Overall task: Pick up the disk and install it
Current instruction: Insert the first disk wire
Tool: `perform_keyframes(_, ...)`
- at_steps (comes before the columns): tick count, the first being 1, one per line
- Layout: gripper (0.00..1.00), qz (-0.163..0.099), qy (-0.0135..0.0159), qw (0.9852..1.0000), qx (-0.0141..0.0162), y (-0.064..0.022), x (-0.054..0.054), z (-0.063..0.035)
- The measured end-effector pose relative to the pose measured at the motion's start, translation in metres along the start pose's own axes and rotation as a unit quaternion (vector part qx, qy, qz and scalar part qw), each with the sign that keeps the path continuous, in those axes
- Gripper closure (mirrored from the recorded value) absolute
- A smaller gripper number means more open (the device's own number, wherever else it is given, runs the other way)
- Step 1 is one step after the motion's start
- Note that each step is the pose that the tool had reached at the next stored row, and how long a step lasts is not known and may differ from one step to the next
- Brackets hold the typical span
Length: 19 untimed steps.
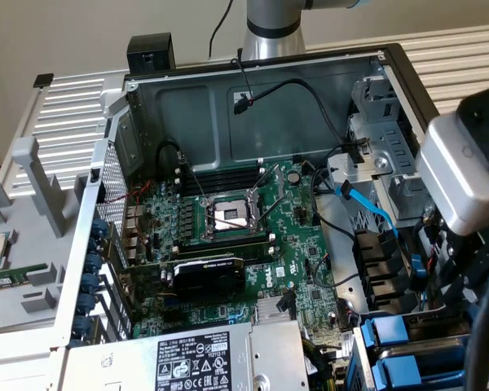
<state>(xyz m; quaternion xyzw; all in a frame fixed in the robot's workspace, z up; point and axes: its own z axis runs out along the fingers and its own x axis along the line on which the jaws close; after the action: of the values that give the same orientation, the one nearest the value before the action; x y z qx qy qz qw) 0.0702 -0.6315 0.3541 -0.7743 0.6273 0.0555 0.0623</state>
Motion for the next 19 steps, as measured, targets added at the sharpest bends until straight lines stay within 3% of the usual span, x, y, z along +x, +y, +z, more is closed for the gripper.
perform_keyframes(3,0.83,0.001,0.006,1.0,-0.0037,-0.0003,-0.001,-0.0003)
perform_keyframes(6,0.83,0.001,0.0161,0.9998,-0.0099,-0.0008,-0.004,0.0001)
perform_keyframes(11,0.83,0.003,0.0418,0.9988,-0.0235,-0.0028,-0.013,0.0017)
perform_keyframes(15,0.83,0.005,0.0711,0.9967,-0.0391,-0.0041,-0.019,0.0028)
perform_keyframes(17,0.83,0.005,0.0849,0.9954,-0.0443,-0.0049,-0.023,0.0033)
perform_keyframes(19,0.83,0.005,0.0894,0.9949,-0.0457,-0.0058,-0.025,0.0038)
